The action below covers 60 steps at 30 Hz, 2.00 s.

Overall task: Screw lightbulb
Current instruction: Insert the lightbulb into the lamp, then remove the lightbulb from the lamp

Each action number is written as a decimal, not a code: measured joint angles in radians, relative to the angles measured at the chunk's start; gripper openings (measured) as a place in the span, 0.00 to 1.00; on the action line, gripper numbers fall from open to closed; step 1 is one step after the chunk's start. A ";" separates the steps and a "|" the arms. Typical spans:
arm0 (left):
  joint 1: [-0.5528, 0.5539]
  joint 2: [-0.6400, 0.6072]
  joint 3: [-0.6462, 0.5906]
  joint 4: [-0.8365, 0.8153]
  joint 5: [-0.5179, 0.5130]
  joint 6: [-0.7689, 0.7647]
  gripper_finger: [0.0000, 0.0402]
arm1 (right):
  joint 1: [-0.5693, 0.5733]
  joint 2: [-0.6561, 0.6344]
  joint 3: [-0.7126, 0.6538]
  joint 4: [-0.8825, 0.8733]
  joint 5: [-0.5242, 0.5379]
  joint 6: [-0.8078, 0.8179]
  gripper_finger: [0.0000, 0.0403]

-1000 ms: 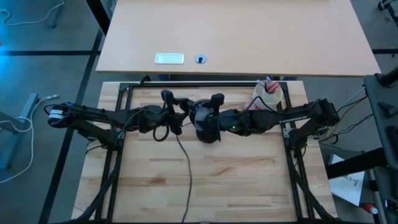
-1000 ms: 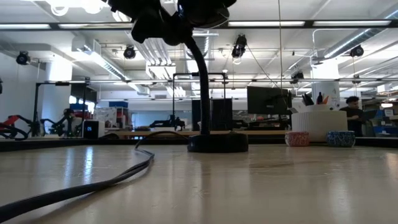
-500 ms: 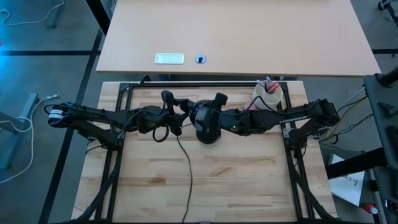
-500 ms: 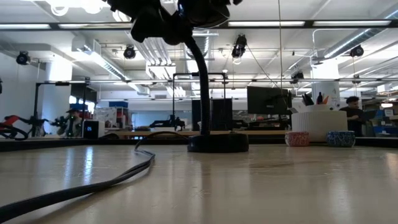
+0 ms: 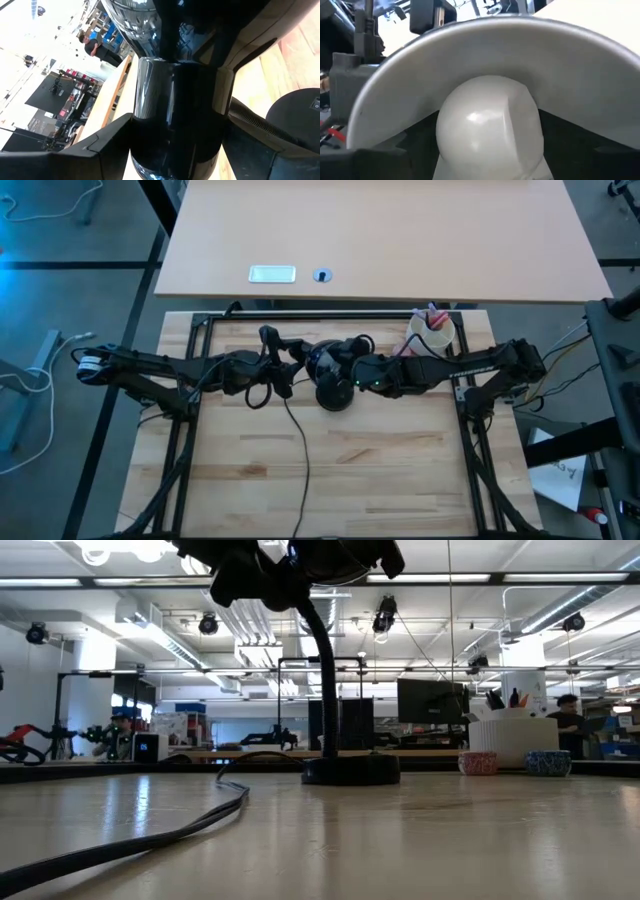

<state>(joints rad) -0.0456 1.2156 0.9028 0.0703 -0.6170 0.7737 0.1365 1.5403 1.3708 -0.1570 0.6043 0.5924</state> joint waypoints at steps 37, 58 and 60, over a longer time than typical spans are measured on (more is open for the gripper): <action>0.204 0.060 0.017 0.087 0.052 0.127 0.81 | 0.124 -0.591 -0.425 -0.459 0.051 -0.429 0.90; -0.067 -0.046 0.226 -1.058 -0.130 -0.751 0.82 | 0.419 -0.384 -0.334 -0.093 0.092 -0.326 0.90; -0.109 -0.073 0.227 -1.118 -0.038 -0.937 0.82 | 0.438 -0.324 -0.257 -0.092 0.120 -0.400 0.90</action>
<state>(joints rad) -0.1545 1.1428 1.1296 -1.0473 -0.6547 -0.1628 0.5745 1.2164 1.1139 -0.2492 0.7247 0.1927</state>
